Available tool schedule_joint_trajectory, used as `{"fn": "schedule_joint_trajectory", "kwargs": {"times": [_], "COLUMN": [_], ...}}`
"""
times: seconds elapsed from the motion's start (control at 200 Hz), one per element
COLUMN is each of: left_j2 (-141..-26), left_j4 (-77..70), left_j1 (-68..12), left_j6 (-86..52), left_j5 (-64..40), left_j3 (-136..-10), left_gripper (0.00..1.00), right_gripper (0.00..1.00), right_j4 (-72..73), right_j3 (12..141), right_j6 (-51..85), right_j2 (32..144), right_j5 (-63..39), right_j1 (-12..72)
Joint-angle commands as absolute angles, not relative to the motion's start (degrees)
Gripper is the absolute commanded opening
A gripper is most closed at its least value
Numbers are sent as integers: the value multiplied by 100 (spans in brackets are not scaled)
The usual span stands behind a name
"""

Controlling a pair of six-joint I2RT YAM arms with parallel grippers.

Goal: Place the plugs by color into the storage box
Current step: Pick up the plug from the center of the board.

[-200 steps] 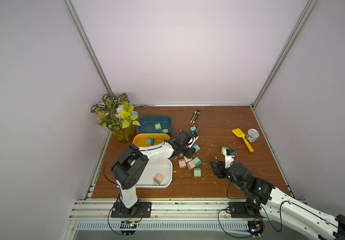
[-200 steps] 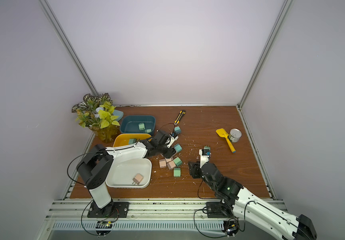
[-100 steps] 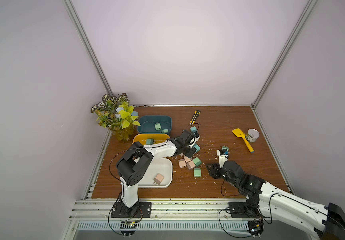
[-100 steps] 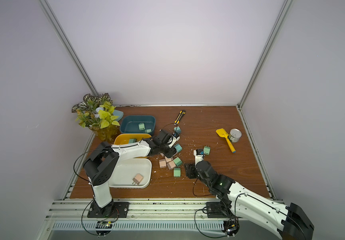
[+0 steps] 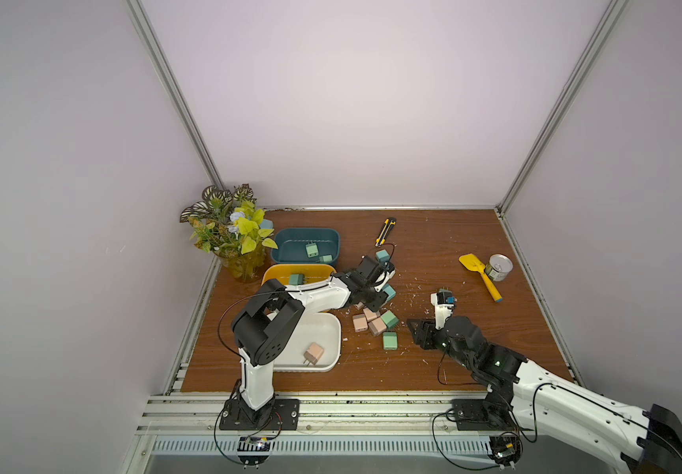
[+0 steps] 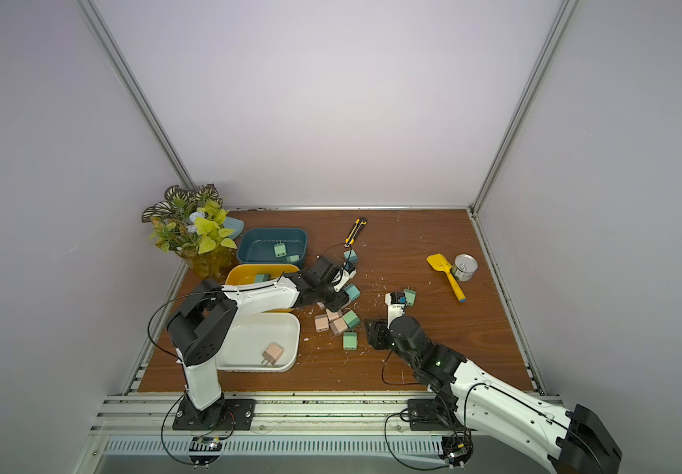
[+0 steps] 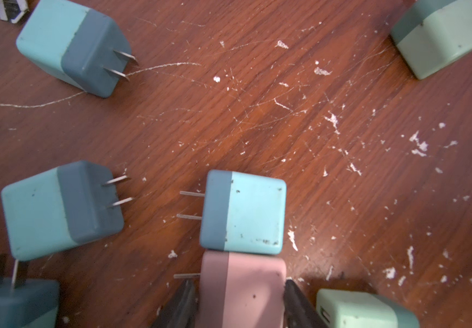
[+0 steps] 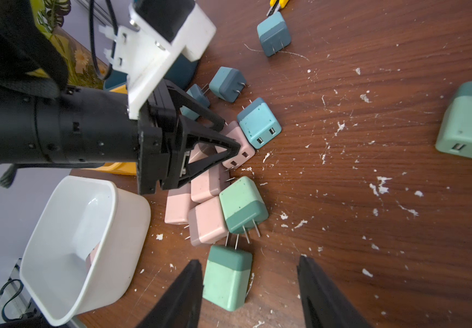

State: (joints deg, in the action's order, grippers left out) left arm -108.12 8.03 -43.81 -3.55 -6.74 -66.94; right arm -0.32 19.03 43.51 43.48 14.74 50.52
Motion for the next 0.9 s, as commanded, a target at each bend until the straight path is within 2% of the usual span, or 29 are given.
{"fn": "schedule_joint_trajectory", "kwargs": {"times": [0.0,0.225,0.59,0.896], "left_j2": [-10966,-11065,-10878,-10416], "left_j4": [1087,1232,1095,914], "left_j1": [-4428,-4448,-4467,-4472], "left_j6": [-330,-281,-288,-267], "left_j5": [-653,-484,-499,-443], "left_j3": [-6833,-6899,-6849,-6696], "left_gripper": [54,56,45,43], "right_gripper": [59,60,60,59], "right_j4": [73,9,-1,42], "right_j3": [1961,1908,1942,2020], "right_j6": [4412,4435,4454,4476], "right_j2": [4262,4166,4166,4200], "right_j5": [1651,1687,1679,1582], "right_j1": [5037,5037,5036,5042]}}
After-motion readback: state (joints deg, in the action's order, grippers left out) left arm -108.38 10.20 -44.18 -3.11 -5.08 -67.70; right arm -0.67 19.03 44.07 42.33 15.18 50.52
